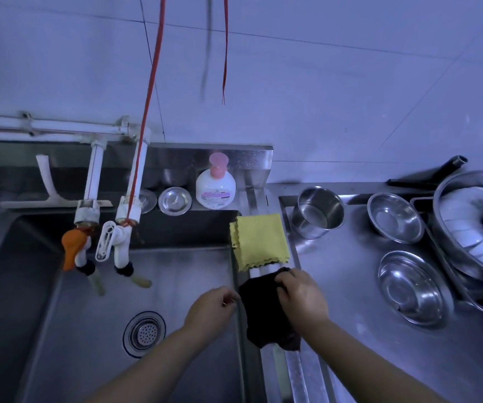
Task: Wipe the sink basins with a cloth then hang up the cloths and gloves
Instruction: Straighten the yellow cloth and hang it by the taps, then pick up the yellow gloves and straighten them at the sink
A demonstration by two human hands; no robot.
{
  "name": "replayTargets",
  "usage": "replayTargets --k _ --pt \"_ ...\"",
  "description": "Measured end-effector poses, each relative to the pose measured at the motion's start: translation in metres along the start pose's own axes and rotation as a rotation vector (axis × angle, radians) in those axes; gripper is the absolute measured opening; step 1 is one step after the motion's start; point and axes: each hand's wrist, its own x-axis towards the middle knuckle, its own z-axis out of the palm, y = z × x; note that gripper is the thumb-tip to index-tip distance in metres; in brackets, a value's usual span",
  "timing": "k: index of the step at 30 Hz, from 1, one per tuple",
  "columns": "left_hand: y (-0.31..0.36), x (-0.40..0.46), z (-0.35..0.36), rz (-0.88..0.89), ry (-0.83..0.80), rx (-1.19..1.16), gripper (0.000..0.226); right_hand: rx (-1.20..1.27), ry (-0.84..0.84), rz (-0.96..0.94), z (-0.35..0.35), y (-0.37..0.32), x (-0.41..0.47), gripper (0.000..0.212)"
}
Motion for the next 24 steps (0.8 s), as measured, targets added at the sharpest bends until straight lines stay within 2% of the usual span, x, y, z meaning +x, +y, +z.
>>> replayTargets --k 3,6,11,18,24 --pt "0.006 -0.012 0.026 0.061 -0.125 -0.056 0.043 -0.003 -0.078 -0.090 0.003 0.001 -0.025 0.028" --pt "0.011 -0.016 0.041 0.051 -0.178 -0.115 0.062 0.011 -0.040 -0.137 0.010 0.000 -0.037 0.039" --pt "0.011 -0.008 0.049 0.080 -0.176 0.008 0.070 0.028 -0.031 -0.110 0.016 0.001 -0.035 0.034" --pt "0.009 -0.011 0.033 0.097 -0.170 0.069 0.068 -0.091 -0.104 -0.092 0.012 -0.003 -0.028 0.033" --pt "-0.016 -0.054 -0.018 0.091 -0.073 0.193 0.041 -0.236 -0.160 -0.239 -0.001 -0.048 -0.033 0.027"
